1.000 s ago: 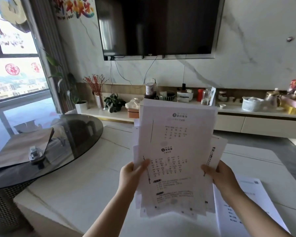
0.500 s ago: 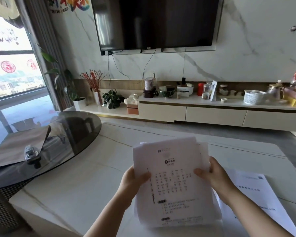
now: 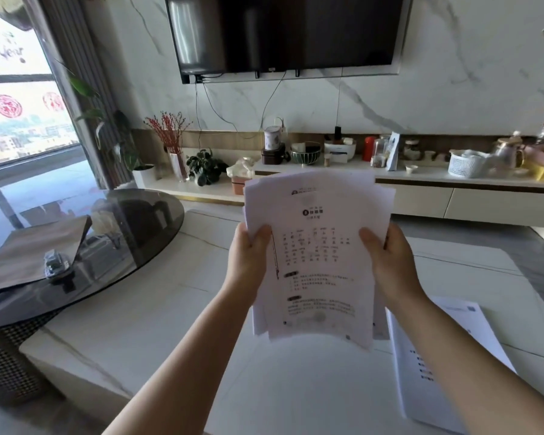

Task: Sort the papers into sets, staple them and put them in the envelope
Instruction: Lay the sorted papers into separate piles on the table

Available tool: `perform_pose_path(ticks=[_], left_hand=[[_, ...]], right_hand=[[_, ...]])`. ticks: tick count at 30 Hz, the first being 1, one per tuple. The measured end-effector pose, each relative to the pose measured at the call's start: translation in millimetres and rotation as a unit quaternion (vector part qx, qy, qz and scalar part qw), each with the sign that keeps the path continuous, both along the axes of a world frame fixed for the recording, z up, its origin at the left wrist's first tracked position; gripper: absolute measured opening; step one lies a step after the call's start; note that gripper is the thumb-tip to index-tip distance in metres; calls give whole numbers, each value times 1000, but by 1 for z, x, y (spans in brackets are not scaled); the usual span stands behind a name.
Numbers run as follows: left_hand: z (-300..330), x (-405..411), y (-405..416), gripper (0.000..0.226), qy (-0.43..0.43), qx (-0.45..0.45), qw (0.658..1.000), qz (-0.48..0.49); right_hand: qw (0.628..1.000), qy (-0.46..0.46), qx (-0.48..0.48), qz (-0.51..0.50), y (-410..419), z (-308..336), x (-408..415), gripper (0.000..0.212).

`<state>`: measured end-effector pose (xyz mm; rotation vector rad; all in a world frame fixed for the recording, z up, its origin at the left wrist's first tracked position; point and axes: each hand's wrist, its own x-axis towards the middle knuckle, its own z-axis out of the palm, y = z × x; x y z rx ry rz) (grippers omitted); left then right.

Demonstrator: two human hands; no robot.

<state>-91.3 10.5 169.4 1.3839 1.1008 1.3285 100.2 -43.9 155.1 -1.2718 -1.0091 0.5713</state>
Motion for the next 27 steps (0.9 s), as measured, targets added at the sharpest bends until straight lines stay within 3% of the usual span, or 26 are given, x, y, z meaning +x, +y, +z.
perform_pose_path(ticks=[3,5,8,10,13,15,17,19,21,23,25,27], left_hand=[[-28,-21,-3,24,29,-66,996,-60],[-60,-34,-6,35,88,-110,985,-95],[-86,-39,-7,17,137,-109,983,-57],[-80,-37,-2,14,94,-100,990,-25],[-51,-36,8,14,-12,-106,994,3],[-38,-39,17,15,-62,-124,990,15],[-35,-45,21,21,-97,-140,985,-17],[-39,-50,21,41,-102,-170,978,-71],[-50,-49,13,53,-50,-191,974,-106],[-67,-42,3,46,-21,-190,976,-104],[-84,-35,-5,28,-14,-174,982,-69],[-97,-32,-10,19,-15,-170,984,-43]], right_hand=[[995,-6,-86,51,-6,-32,12,30],[984,-18,-158,77,-13,-64,18,24],[981,-56,-174,64,-16,-81,20,9],[988,-24,-138,70,-13,-67,22,10],[968,88,-146,183,-8,-39,31,36],[948,53,-205,237,-11,-35,31,33],[950,14,-233,208,-13,-41,32,26],[963,18,-207,171,-15,-46,29,24],[971,66,-165,160,-18,-51,25,30],[963,101,-159,194,-23,-56,19,37],[950,72,-179,244,-26,-62,16,41],[957,50,-175,227,-26,-68,18,37]])
